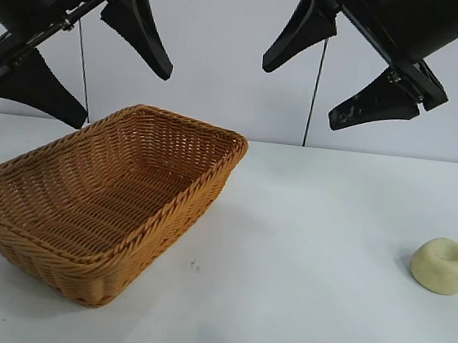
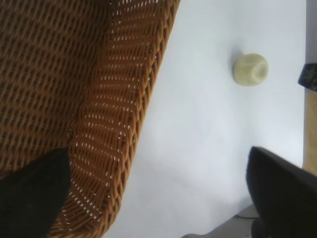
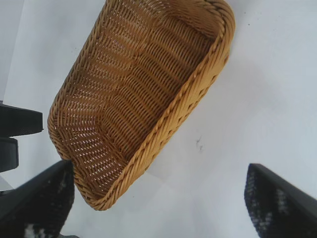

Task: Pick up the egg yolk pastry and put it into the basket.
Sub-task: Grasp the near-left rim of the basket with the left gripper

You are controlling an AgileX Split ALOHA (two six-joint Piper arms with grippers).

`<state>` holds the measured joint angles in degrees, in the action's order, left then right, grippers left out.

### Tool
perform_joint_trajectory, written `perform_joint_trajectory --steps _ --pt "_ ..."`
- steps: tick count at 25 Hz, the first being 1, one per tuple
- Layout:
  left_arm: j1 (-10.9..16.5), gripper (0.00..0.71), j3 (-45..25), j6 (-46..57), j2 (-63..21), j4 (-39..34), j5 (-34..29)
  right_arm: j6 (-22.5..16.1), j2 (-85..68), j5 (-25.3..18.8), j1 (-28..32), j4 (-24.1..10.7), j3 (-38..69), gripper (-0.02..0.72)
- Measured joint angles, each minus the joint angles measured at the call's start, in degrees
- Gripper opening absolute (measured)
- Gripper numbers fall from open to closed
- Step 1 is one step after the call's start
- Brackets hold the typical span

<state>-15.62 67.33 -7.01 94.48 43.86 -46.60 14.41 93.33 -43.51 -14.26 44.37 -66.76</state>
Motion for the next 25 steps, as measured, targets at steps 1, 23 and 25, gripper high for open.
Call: perform_joint_trajectory --steps 1,23,25 --pt "0.0 0.692 0.0 0.0 0.0 0.0 0.0 0.0 0.0 0.2 0.0 0.0 0.0 0.666" --pt "0.0 0.692 0.0 0.0 0.0 0.3 0.5 0.0 0.0 0.9 0.0 0.0 0.0 0.666" --pt "0.0 0.692 0.0 0.0 0.0 0.7 0.5 0.0 0.0 0.9 0.0 0.0 0.0 0.666"
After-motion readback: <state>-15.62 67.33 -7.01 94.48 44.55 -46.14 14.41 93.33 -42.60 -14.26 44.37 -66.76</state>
